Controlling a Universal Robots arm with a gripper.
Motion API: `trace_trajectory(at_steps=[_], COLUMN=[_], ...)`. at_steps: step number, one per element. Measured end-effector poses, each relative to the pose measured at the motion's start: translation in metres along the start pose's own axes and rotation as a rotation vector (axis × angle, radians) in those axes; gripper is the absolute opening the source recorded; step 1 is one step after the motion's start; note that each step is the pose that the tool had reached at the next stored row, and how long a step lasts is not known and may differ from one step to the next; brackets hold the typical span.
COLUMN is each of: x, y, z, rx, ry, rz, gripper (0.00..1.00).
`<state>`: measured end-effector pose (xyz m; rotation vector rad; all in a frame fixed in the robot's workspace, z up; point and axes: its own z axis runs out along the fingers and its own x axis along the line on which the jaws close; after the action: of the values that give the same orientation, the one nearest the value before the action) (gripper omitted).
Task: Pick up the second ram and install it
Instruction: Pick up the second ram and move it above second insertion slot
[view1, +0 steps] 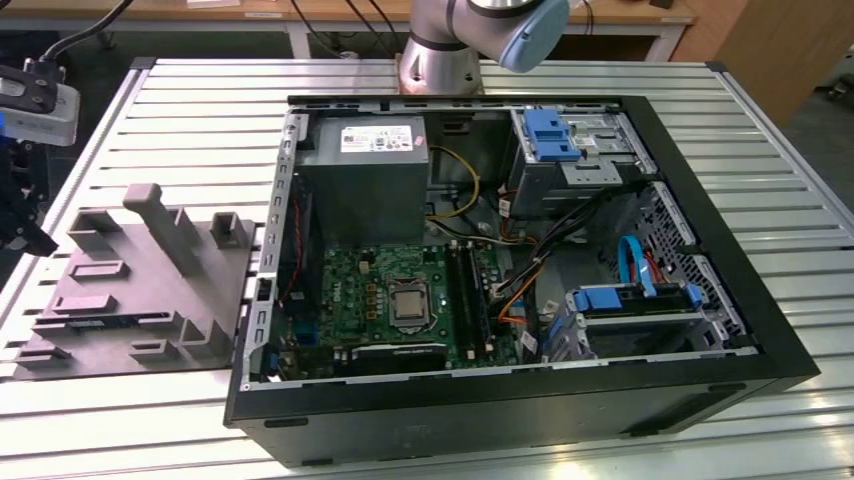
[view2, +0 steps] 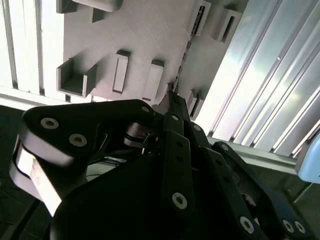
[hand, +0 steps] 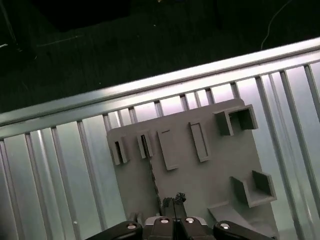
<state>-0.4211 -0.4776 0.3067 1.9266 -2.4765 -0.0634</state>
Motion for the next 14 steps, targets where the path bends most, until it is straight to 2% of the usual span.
trace_trajectory(at_steps=[14], x=[0.0001], y=[-0.0002], z=[0.0056], rx=[-0.0052], ry=[0.0107], rz=[-0.254], gripper=[0.10])
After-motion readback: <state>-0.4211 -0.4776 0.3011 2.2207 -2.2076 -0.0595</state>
